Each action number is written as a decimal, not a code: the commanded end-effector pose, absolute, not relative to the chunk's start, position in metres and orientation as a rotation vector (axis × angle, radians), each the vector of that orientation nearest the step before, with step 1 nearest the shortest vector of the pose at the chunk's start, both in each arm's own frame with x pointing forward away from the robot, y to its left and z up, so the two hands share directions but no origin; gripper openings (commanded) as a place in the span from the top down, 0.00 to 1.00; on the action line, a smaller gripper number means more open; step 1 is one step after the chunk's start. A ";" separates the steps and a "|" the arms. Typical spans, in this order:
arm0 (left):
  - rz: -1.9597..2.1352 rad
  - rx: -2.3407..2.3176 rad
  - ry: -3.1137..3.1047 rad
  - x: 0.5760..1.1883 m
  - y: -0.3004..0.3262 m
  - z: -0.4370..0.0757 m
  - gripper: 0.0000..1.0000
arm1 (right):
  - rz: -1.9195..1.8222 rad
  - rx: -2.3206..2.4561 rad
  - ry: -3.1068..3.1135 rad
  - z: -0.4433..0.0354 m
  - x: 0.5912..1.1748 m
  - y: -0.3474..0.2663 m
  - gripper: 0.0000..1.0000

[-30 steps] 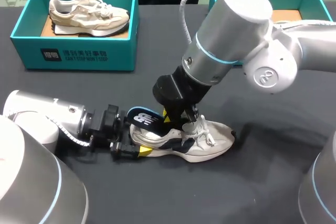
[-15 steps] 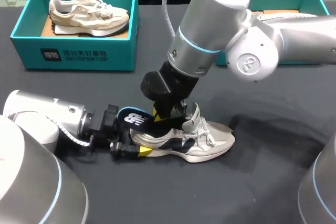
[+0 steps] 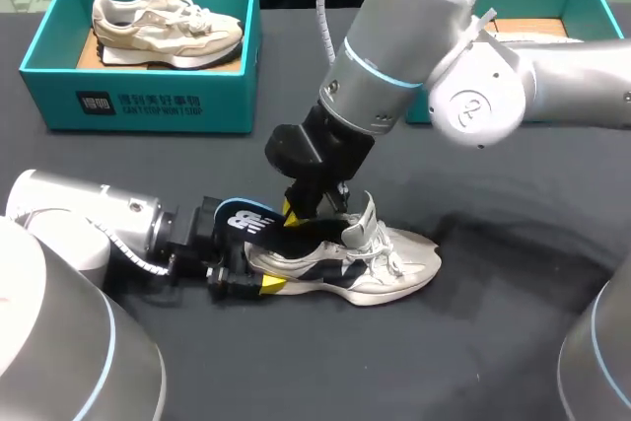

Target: Take the shoe out of the shoebox, open the shoe tongue, remove and reinsert the insole, then place the shoe into the shoebox

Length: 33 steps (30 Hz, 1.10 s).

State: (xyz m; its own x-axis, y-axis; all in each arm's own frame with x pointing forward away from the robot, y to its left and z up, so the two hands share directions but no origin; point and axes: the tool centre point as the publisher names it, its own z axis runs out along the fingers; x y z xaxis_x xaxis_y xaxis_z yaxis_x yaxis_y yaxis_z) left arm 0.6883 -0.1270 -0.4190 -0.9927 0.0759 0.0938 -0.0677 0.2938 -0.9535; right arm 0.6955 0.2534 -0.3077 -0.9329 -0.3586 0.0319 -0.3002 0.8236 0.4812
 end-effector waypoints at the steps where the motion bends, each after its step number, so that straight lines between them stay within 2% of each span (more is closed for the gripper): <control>1: 1.797 -0.007 -2.429 0.689 -0.128 -0.423 1.00 | -0.709 0.499 -2.844 -0.313 0.705 0.259 1.00; 9: 1.797 -0.007 -2.429 0.689 -0.128 -0.423 1.00 | -0.711 0.445 -2.809 -0.314 0.706 0.260 0.99; 11: 1.797 -0.007 -2.429 0.689 -0.128 -0.423 1.00 | -0.704 0.435 -2.809 -0.312 0.705 0.260 0.79; 12: 1.797 -0.007 -2.429 0.689 -0.128 -0.423 1.00 | -0.701 0.430 -2.807 -0.312 0.704 0.260 0.76; 15: 1.797 -0.007 -2.429 0.689 -0.128 -0.423 1.00 | -0.697 0.411 -2.802 -0.309 0.703 0.260 0.72; 24: 1.797 -0.007 -2.429 0.689 -0.128 -0.423 1.00 | -0.709 0.317 -2.771 -0.290 0.704 0.252 0.69; 25: 1.797 -0.007 -2.429 0.689 -0.128 -0.423 1.00 | -0.721 0.303 -2.762 -0.288 0.704 0.252 0.62; 26: 1.797 -0.007 -2.429 0.689 -0.128 -0.423 1.00 | -0.742 0.291 -2.753 -0.286 0.704 0.251 0.20; 27: 1.797 -0.007 -2.429 0.689 -0.128 -0.423 1.00 | -0.745 0.273 -2.750 -0.284 0.703 0.250 0.00; 33: 1.797 -0.007 -2.429 0.689 -0.128 -0.423 1.00 | -0.694 0.228 -2.752 -0.281 0.702 0.250 0.00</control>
State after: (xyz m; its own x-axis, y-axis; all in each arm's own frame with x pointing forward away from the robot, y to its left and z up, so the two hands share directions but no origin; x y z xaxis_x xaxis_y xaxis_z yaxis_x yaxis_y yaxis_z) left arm 0.6883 -0.1271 -0.4190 -0.9927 0.0761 0.0939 -0.0676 0.2938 -0.9535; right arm 0.7036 0.2498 -0.2828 -0.9431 -0.2249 0.2449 -0.0802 0.8685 0.4891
